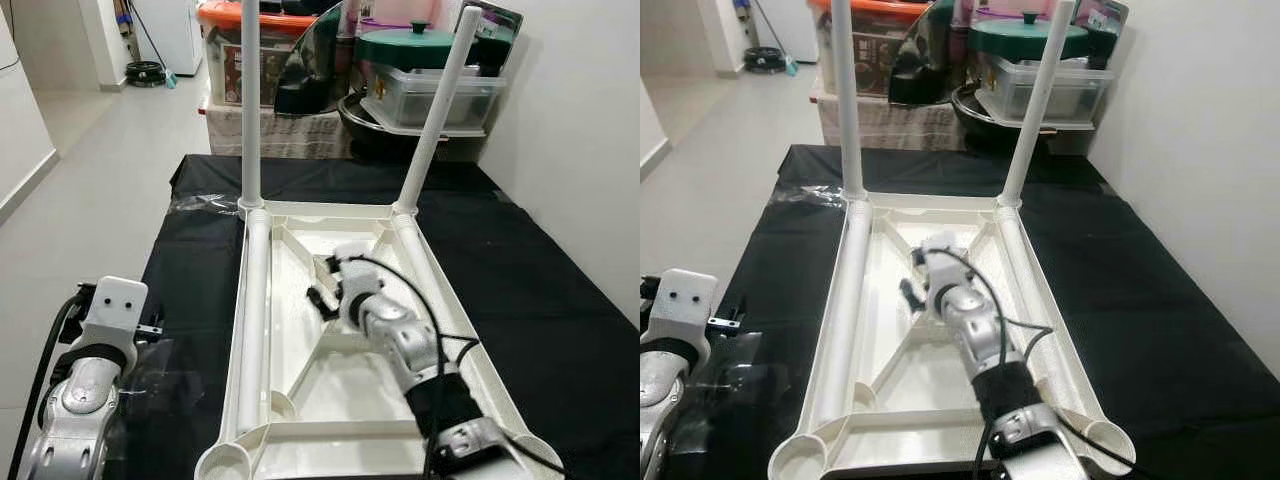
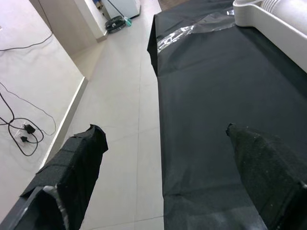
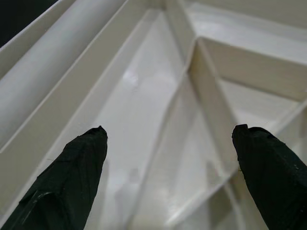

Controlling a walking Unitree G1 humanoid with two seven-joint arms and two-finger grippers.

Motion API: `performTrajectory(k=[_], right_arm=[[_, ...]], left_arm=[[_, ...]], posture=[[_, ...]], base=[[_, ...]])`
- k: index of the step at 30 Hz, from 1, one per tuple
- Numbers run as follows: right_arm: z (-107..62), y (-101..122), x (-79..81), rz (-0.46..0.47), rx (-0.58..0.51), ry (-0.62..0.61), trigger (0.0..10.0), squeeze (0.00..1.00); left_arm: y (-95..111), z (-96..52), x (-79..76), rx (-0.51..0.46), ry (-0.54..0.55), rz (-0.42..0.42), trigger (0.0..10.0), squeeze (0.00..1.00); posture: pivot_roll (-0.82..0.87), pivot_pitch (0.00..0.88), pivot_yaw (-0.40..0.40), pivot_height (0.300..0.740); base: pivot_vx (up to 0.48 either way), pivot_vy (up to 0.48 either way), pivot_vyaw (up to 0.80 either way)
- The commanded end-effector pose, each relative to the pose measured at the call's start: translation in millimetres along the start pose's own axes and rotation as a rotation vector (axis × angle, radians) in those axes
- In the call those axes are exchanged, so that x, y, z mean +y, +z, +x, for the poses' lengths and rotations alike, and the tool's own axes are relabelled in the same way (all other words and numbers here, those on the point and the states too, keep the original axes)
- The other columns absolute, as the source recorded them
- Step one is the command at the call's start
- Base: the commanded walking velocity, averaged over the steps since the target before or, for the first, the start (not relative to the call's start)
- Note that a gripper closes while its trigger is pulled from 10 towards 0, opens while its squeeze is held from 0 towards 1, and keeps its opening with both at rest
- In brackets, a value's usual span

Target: Building children table

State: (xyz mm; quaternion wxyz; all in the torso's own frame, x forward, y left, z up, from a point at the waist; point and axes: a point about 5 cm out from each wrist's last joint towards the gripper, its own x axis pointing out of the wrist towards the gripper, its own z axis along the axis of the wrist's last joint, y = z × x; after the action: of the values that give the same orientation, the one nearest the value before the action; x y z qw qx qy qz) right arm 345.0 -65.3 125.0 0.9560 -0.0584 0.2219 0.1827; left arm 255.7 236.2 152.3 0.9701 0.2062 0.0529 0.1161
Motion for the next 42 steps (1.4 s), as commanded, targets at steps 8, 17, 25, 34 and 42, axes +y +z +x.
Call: performTrajectory(k=[8, 17, 25, 34, 42], right_arm=[[2.7, -10.0, 2.7, 0.041, 0.070, 0.034, 5.7, 0.00], [3.0, -12.5, 15.1, 0.012, 0.086, 0.105, 2.0, 0.00], [3.8, -24.8, 26.5, -0.076, 0.149, 0.177, 4.8, 0.00], [0.8, -33.6, 27.6, -0.185, 0.183, 0.260, 5.4, 0.00], [4.2, -20.6, 18.0, -0.050, 0.105, 0.147, 10.0, 1.00]], left_arm=[[-5.2, 0.0, -6.7, 0.021, -0.014, 0.012, 10.0, 0.00], [-5.6, 0.6, -7.6, 0.023, -0.012, 0.017, 10.0, 0.00], [-4.7, 3.0, -11.3, 0.022, -0.021, 0.024, 10.0, 0.00], [-5.9, 3.1, -14.0, 0.028, -0.030, 0.030, 10.0, 0.00], [-7.2, 3.4, -15.2, 0.033, -0.029, 0.033, 10.0, 0.00]], posture=[[0.08, 0.000, -0.099, 0.740], [0.09, 0.000, -0.103, 0.740], [0.09, 0.000, -0.109, 0.740], [0.08, 0.000, -0.111, 0.740], [0.09, 0.000, -0.117, 0.740]], base=[[0.000, 0.000, 0.00], [0.000, 0.000, 0.00], [0.000, 0.000, 0.00], [0.000, 0.000, 0.00], [0.000, 0.000, 0.00]])
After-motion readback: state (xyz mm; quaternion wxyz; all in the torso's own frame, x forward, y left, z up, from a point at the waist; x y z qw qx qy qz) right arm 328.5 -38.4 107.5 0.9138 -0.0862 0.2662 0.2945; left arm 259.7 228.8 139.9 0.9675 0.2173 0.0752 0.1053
